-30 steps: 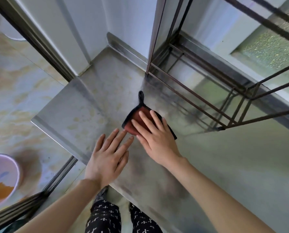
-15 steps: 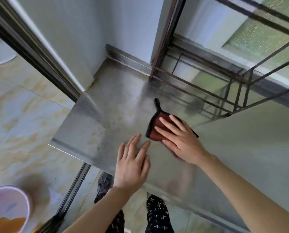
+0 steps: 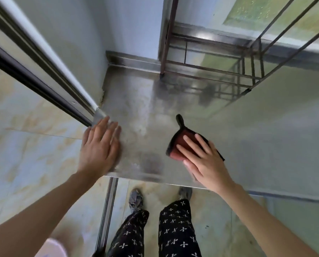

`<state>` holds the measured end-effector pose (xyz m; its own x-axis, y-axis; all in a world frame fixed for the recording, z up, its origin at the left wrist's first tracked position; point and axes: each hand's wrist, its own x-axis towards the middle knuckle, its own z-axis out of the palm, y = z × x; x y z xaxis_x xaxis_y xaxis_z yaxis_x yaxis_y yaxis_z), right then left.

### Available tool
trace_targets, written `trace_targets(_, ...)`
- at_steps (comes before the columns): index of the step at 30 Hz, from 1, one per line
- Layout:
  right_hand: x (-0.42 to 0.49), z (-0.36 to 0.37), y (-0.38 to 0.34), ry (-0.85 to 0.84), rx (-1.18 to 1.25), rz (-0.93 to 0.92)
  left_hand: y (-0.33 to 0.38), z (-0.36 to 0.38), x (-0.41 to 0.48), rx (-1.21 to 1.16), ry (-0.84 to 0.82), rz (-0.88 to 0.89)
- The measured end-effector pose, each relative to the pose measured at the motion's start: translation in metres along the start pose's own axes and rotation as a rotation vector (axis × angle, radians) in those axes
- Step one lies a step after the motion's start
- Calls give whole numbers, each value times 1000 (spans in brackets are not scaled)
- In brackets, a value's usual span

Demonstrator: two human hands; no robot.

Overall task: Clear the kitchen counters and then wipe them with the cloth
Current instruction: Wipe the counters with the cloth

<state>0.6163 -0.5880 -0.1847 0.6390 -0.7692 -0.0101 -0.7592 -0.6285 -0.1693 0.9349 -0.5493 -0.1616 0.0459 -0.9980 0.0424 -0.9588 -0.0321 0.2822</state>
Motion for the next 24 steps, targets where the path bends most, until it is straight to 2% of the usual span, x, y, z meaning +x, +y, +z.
trace_targets(2,-13,-1,3,55,-3,252,-8,7,0,-2,-55,14)
trace_targets(5,-19,8,-18,169,26,749,-20,21,-3,71,-154,39)
trace_targets(7,-9,13,-48,207,61,935,-23,24,-2,81,-164,39)
trace_targets(9,7,17,-86,199,80,911,-22,22,-1,34,-132,36)
trace_targets(13,20,25,-134,105,50,519,-19,12,-5,-179,24,-120)
trace_targets(15,20,24,-122,83,29,440,-22,9,-9,-233,82,-221)
trace_targets(17,25,23,-110,89,10,549,-28,10,-14,-336,79,-254)
trace_targets(20,54,22,-116,147,62,863,-32,10,-14,-697,119,-337)
trace_targets(21,63,23,-127,150,69,899,-32,8,-14,-826,141,-386)
trace_targets(22,71,24,-141,143,74,874,-33,5,-13,-936,152,-442)
trace_targets(24,78,27,-176,114,91,693,-37,1,-14,-1037,119,-502)
